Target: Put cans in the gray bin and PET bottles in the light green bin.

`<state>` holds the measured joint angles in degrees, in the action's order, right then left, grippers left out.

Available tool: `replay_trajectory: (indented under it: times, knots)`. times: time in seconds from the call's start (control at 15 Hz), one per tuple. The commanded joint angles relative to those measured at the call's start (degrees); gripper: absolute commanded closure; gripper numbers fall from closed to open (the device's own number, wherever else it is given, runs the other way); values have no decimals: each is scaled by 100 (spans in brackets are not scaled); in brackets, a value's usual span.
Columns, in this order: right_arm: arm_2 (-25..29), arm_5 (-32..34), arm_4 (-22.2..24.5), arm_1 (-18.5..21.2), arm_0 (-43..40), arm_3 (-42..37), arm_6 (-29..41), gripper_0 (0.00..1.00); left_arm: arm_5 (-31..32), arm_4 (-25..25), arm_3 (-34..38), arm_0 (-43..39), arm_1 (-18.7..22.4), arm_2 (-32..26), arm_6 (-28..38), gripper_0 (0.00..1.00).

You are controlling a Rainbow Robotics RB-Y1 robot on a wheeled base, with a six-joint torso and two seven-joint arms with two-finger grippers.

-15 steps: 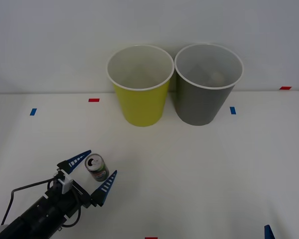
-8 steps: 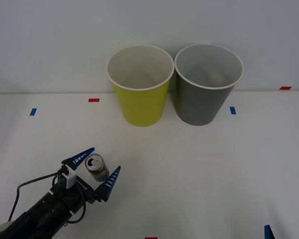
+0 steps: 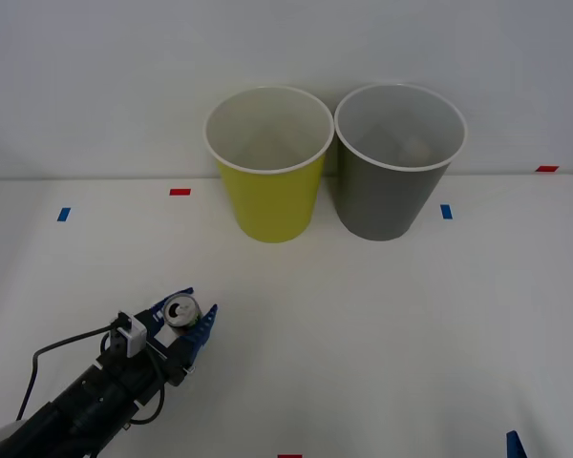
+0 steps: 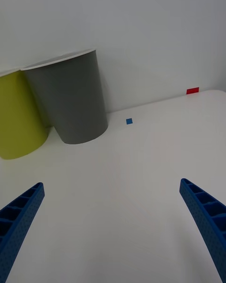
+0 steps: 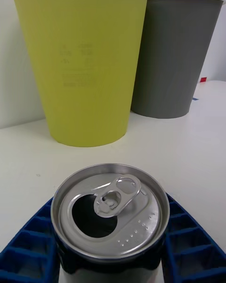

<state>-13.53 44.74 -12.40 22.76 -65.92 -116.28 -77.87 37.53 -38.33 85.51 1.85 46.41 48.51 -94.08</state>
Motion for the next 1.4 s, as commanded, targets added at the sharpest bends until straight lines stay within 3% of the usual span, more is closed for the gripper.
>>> replay_trajectory:
  times: [0.07,0.8,1.4]
  knots:
    - [0,0,0,0,0,0,0,0,0,1,1,0,0,-8,3,99]
    - [0,0,0,0,0,0,0,0,-123,9,185,-9,79,-8,3,100]
    - [0,0,0,0,0,0,0,0,-1635,53,1688,-26,457,-457,-23,100]
